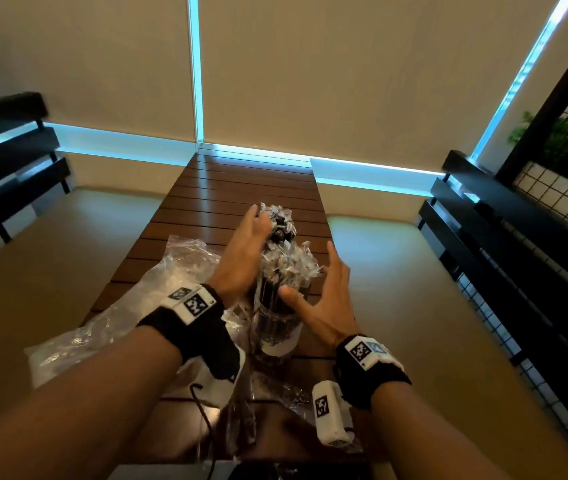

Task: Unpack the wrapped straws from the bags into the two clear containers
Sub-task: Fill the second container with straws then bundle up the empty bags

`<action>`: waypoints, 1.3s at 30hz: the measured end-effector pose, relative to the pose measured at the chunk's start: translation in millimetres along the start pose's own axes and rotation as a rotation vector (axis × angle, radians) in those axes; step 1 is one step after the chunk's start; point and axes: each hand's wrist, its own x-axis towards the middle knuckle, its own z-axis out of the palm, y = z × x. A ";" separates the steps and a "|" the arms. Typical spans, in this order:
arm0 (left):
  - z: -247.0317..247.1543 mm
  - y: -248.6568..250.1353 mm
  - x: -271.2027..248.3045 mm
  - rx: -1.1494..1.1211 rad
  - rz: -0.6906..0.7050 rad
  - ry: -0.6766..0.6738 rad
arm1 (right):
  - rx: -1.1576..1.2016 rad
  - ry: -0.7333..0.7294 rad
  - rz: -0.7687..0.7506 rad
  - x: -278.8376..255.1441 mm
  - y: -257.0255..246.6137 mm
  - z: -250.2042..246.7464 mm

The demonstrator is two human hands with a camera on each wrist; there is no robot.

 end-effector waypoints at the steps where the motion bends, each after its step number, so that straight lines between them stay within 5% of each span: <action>1: -5.2 1.7 0.6 -0.125 -0.057 0.110 | -0.022 0.045 -0.046 4.7 -6.8 -4.8; 4: -25.3 -13.3 1.1 -0.039 -0.292 0.129 | -0.206 0.141 -0.205 25.7 -28.4 -9.0; 7: -34.5 -31.3 -12.6 0.451 -0.310 -0.287 | -0.422 0.009 -0.243 41.3 -48.6 1.8; 9: -29.1 -37.7 -23.9 0.605 -0.256 -0.449 | -0.521 -0.114 -0.200 46.4 -51.4 12.3; 13: -18.4 -39.3 -29.0 0.522 -0.212 -0.391 | -0.636 -0.178 -0.137 48.2 -45.1 23.0; 21: -10.9 -71.8 -22.0 0.830 -0.306 -0.443 | -0.598 -0.063 -0.131 40.8 -36.1 37.4; 26: -7.5 -87.0 -37.5 0.887 -0.216 -0.211 | -0.585 -0.073 -0.124 42.2 -35.3 35.5; 32: 17.9 -113.6 -49.1 1.020 -0.421 -0.396 | -0.557 -0.063 -0.114 40.3 -35.2 37.4; 39: 26.0 -120.4 -33.5 0.927 -0.456 -0.214 | -0.529 -0.053 -0.110 38.8 -35.7 36.0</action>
